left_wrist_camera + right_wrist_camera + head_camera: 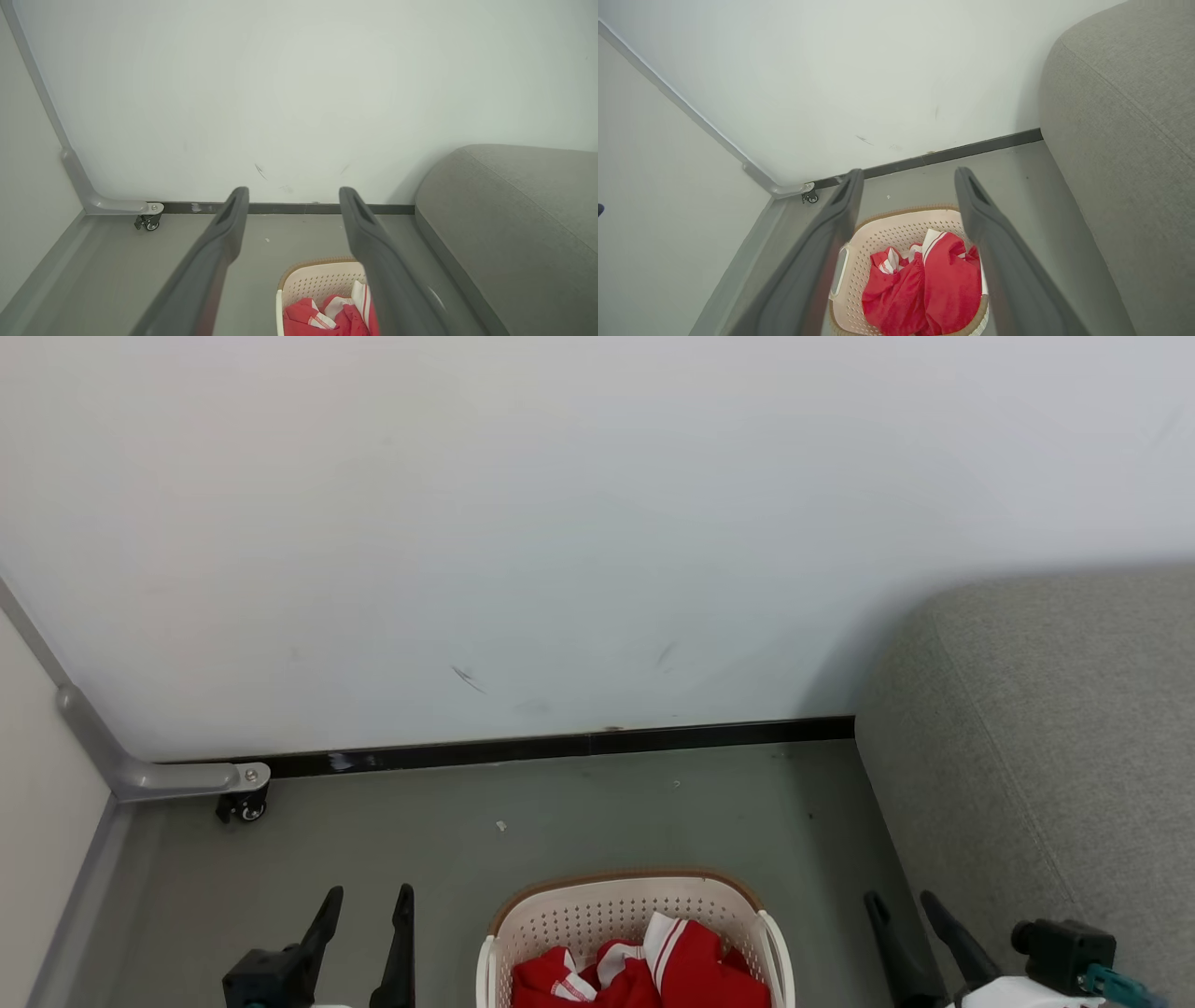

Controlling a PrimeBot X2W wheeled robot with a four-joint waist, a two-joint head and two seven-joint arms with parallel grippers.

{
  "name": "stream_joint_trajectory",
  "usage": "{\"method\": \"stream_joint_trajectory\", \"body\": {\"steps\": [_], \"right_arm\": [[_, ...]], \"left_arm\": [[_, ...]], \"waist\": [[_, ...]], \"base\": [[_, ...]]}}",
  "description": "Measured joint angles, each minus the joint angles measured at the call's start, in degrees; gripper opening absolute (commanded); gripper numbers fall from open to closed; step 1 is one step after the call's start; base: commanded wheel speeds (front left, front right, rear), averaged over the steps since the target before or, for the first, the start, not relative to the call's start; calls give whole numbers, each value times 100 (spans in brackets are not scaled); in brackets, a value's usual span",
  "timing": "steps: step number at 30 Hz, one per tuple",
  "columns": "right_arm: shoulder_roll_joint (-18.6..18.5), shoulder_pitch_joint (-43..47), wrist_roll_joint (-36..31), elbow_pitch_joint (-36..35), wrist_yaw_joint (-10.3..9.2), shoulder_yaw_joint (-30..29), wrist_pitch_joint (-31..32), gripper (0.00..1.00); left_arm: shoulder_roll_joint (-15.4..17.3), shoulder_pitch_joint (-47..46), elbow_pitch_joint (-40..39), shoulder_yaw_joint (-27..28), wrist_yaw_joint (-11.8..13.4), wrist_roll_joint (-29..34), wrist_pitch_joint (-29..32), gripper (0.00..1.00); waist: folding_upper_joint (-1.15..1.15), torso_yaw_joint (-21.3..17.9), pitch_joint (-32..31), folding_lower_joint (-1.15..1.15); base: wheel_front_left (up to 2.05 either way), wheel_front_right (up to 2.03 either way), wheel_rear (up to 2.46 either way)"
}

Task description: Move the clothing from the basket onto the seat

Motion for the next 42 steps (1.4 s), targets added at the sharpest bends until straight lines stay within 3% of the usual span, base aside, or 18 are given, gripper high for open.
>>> {"method": "stream_joint_trajectory", "body": {"steps": [25,42], "right_arm": [[0,143,-1753,-267,0,258,-466,100],[0,170,-1635,-303,0,180,-512,100]], "left_arm": [[8,119,-90,-248,398,1491,-482,100],[-40,141,141,-146,409,1354,-482,100]], "waist": [[0,17,-148,-3],[0,-11,-116,-3]], "base": [[0,0,0],[0,0,0]]}}
